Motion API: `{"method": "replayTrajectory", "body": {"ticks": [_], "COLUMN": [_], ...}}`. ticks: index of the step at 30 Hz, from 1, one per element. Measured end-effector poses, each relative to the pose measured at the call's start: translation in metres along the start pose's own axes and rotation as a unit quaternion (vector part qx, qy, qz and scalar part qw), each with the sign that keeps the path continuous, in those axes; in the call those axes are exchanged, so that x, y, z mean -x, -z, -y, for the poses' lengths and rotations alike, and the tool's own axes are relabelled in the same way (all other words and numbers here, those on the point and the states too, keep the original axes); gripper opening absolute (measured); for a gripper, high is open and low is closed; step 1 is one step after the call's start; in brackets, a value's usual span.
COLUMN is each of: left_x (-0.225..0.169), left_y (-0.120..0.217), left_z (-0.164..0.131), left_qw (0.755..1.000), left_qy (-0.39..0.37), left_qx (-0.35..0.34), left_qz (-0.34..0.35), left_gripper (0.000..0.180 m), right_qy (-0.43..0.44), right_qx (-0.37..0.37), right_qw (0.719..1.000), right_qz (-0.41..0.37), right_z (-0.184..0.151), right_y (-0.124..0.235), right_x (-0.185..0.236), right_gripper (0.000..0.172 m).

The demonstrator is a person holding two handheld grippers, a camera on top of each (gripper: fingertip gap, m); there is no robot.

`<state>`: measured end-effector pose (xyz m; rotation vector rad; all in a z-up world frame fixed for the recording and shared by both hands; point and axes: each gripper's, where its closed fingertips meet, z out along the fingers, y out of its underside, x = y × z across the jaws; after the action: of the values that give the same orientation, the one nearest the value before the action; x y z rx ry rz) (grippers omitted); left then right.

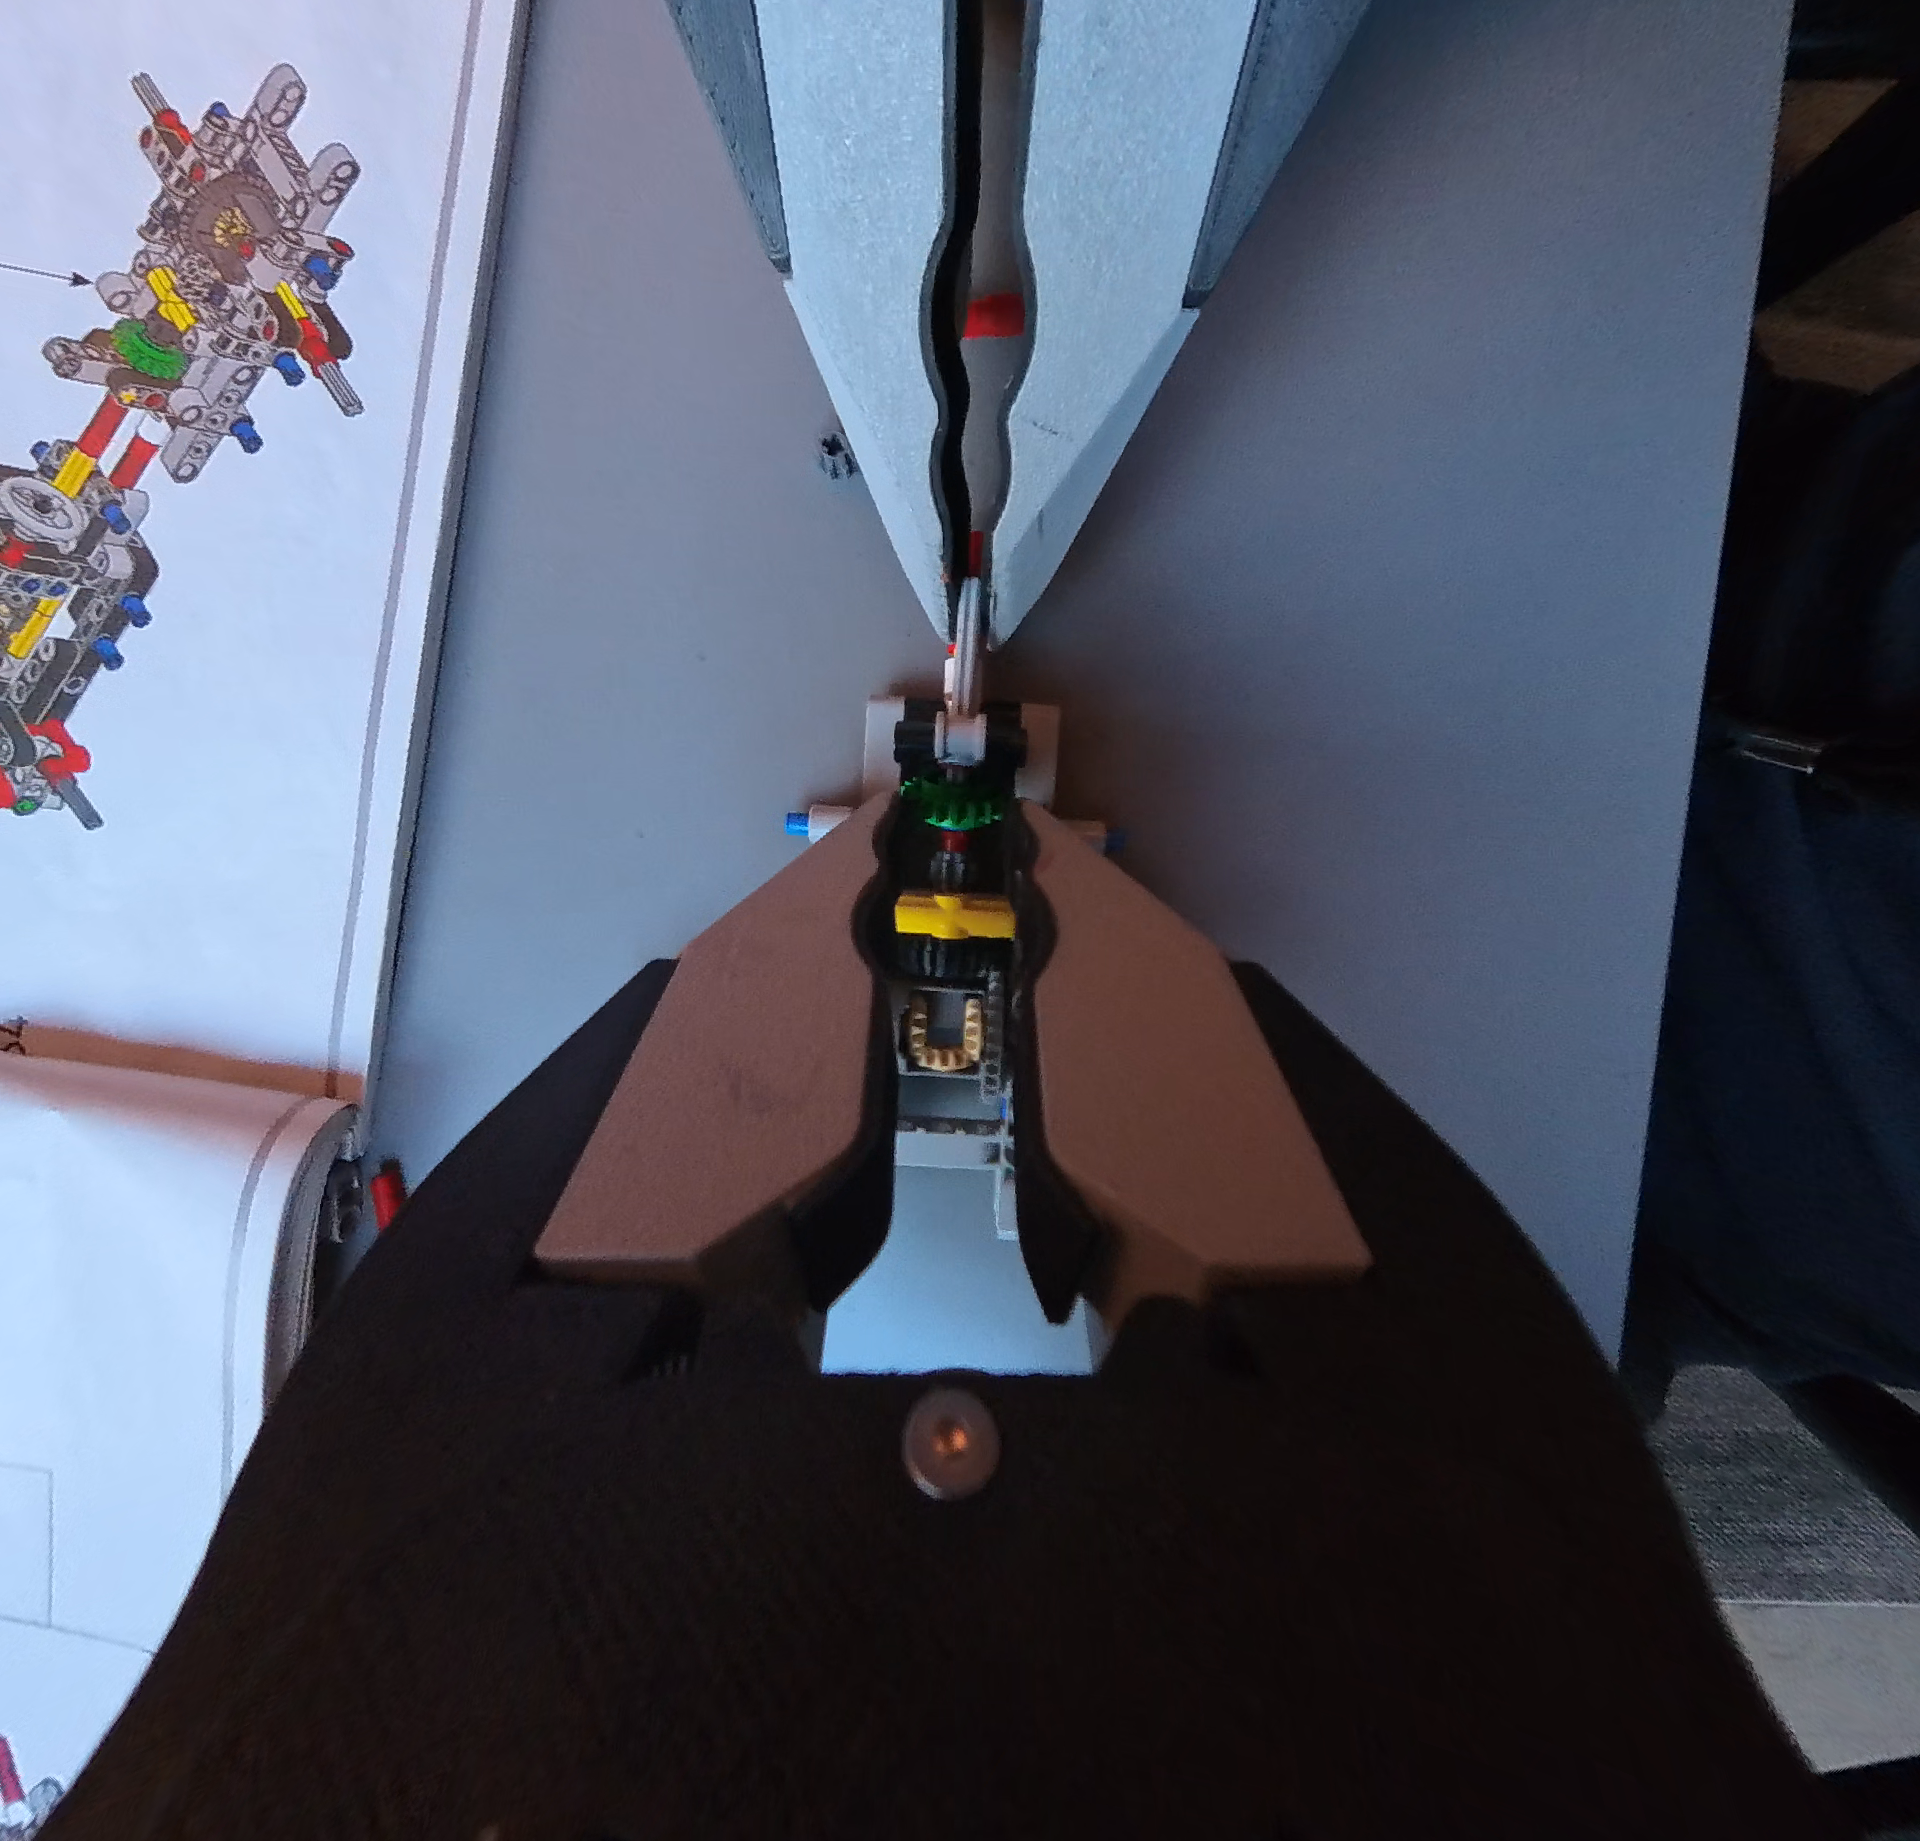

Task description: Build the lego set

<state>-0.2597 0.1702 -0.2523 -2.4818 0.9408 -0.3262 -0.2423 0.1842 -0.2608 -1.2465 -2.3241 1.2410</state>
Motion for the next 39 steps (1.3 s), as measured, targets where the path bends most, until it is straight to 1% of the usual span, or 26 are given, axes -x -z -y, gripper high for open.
{"method": "replayTrajectory", "body": {"ticks": [10, 16, 19, 21, 22, 24, 26, 29, 36, 37, 39], "left_x": [0.001, 0.003, 0.003, 0.002, 0.004, 0.007, 0.003, 0.004, 0.007, 0.008, 0.006], "left_y": [0.001, -0.003, -0.004, -0.002, -0.001, 0.000, 0.000, -0.001, -0.004, -0.004, -0.006], "left_z": [0.006, 0.011, 0.012, 0.009, 0.005, 0.000, 0.000, 0.003, 0.006, 0.007, 0.006], "left_qw": [0.999, 0.998, 0.997, 0.998, 0.998, 0.998, 0.998, 0.998, 0.997, 0.997, 0.998], "left_qy": [-0.015, 0.001, -0.003, -0.012, -0.015, -0.019, -0.018, -0.027, -0.011, -0.007, -0.006], "left_qx": [-0.031, -0.057, -0.072, -0.067, -0.059, -0.054, -0.060, -0.063, -0.074, -0.074, -0.069], "left_qz": [0.015, 0.002, 0.004, 0.006, 0.013, 0.021, 0.009, 0.016, 0.014, 0.015, 0.010], "left_gripper": [0.014, 0.014, 0.014, 0.015, 0.020, 0.021, 0.017, 0.001, 0.000, 0.006, 0.008], "right_qy": [-0.004, -0.021, -0.017, -0.012, -0.010, -0.011, -0.015, -0.013, -0.007, -0.007, -0.005], "right_qx": [-0.004, -0.006, -0.004, -0.006, -0.005, -0.005, -0.005, -0.006, -0.006, -0.005, -0.005], "right_qw": [1.000, 1.000, 1.000, 1.000, 1.000, 1.000, 1.000, 1.000, 1.000, 1.000, 1.000], "right_qz": [-0.009, 0.000, -0.001, -0.002, -0.003, -0.003, -0.001, -0.004, -0.013, -0.013, -0.015], "right_z": [0.002, 0.001, 0.001, 0.001, 0.001, 0.000, 0.000, 0.000, -0.001, -0.001, -0.001], "right_y": [0.001, 0.000, -0.001, 0.000, 0.000, 0.001, 0.001, 0.001, 0.003, 0.003, 0.002], "right_x": [-0.003, -0.004, -0.003, -0.003, -0.003, -0.004, -0.005, -0.006, -0.009, -0.009, -0.009], "right_gripper": [0.000, 0.000, 0.000, 0.000, 0.000, 0.000, 0.000, 0.000, 0.001, 0.001, 0.001]}}
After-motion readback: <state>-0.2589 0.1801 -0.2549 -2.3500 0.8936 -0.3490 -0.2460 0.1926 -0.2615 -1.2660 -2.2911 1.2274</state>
